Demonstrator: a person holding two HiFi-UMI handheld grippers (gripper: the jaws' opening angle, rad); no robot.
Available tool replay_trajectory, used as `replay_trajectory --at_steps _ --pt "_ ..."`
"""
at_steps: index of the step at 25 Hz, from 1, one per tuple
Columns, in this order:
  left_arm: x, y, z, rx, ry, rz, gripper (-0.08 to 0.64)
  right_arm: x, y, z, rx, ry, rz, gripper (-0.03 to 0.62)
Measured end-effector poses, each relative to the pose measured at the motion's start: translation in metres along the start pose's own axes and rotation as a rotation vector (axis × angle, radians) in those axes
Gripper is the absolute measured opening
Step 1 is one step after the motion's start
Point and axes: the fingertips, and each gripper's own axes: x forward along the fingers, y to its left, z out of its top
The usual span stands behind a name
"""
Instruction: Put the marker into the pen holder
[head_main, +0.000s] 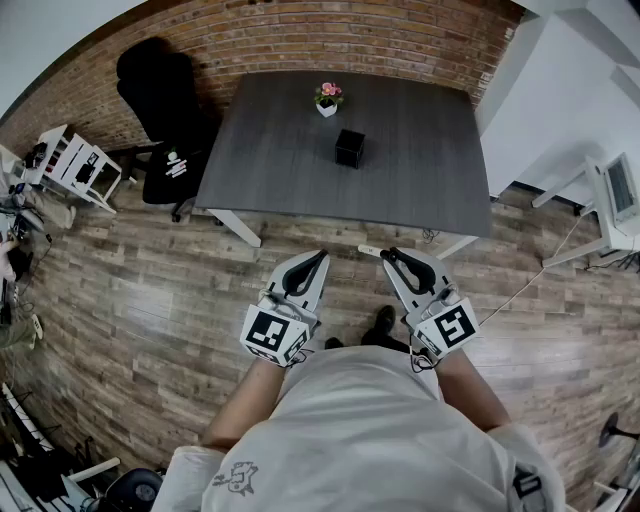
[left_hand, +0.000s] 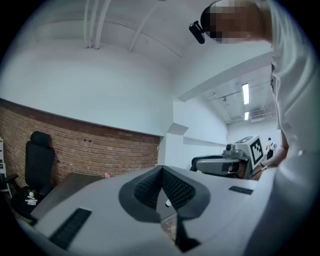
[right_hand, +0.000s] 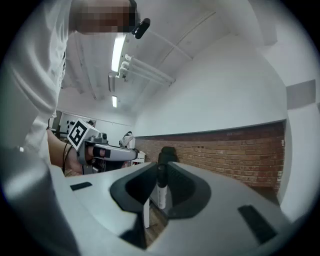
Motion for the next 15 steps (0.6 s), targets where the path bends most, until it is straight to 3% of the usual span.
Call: replay_trajectory --at_steps 15 --pt "0.109 -0.015 -0.012 0.006 0.033 0.009 0.011 -0.008 -0.105 -0.019 0.033 -0.014 0.02 0.071"
